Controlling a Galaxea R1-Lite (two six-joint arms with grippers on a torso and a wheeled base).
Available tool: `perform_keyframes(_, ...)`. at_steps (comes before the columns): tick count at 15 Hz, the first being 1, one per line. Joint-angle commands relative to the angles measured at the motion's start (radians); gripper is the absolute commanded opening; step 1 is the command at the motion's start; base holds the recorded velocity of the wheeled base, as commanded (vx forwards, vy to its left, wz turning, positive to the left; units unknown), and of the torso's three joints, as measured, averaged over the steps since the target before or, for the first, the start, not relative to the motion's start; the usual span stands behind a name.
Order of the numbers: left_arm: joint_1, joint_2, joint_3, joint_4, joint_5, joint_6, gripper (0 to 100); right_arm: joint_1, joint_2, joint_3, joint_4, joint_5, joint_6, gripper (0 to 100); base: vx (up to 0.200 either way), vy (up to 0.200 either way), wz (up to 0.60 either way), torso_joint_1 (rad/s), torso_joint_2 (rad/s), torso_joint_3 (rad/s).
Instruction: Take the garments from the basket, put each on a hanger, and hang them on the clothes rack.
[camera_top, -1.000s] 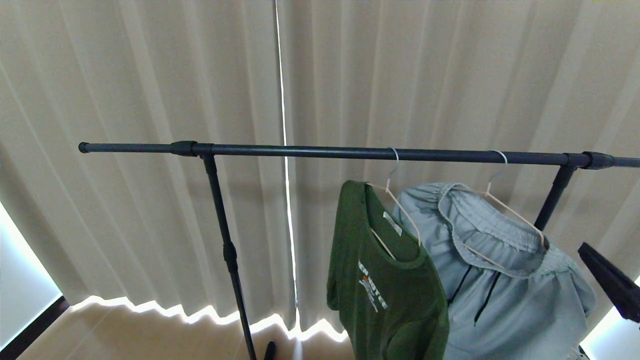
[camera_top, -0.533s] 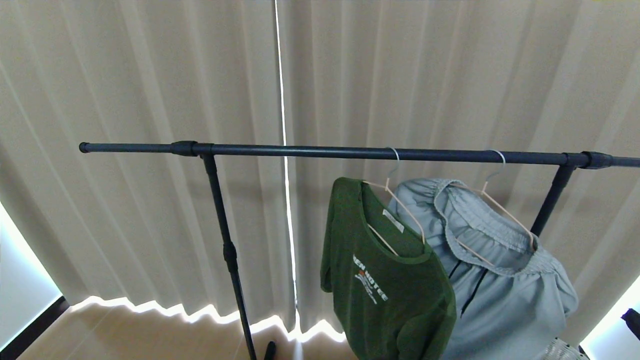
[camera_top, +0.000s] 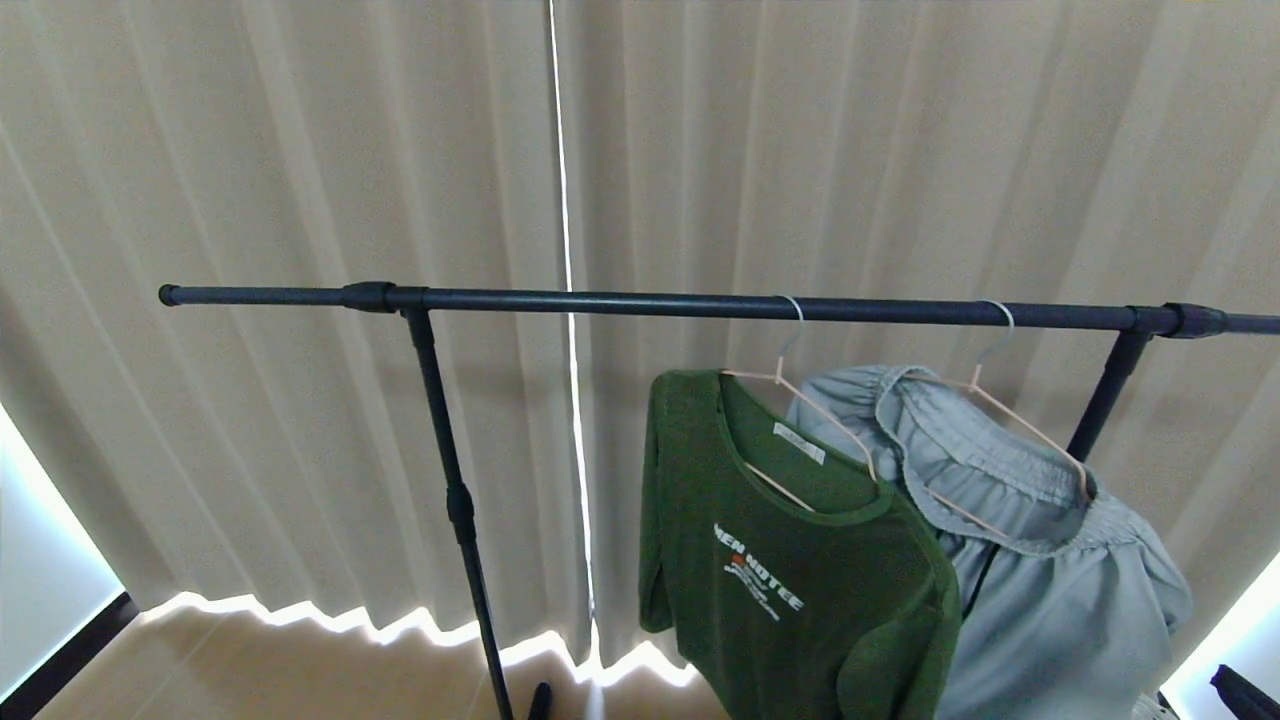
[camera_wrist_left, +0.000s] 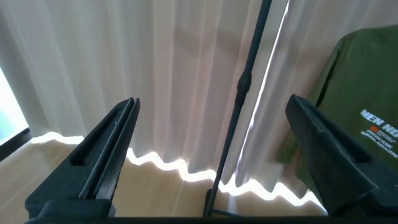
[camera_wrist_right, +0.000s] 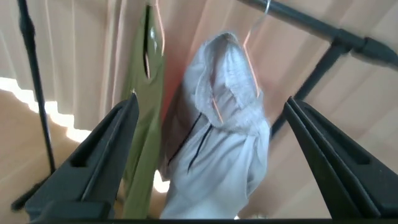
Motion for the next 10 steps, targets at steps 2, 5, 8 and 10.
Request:
perform_keyframes(2, 0.0, 0.003, 0.0, -0.001, 0.0, 0.0, 100, -0.071, -0.05, 0.003, 0.057, 0.0, 0.001, 100, 0.0, 0.0, 0.0, 0.0, 0.0, 0.0)
perform_keyframes(5, 0.0, 0.003, 0.0, -0.001, 0.0, 0.0, 100, -0.106, -0.071, 0.086, 0.079, -0.07, 0.026, 100, 0.0, 0.0, 0.0, 0.0, 0.0, 0.0)
perform_keyframes(8, 0.0, 0.003, 0.0, -0.001, 0.0, 0.0, 100, -0.125, -0.091, 0.118, 0.079, -0.145, 0.132, 100, 0.0, 0.0, 0.0, 0.0, 0.0, 0.0)
perform_keyframes(10, 0.0, 0.001, 0.0, -0.001, 0.0, 0.0, 100, -0.158, -0.112, 0.137, 0.08, -0.199, 0.144, 100, 0.0, 0.0, 0.0, 0.0, 0.0, 0.0)
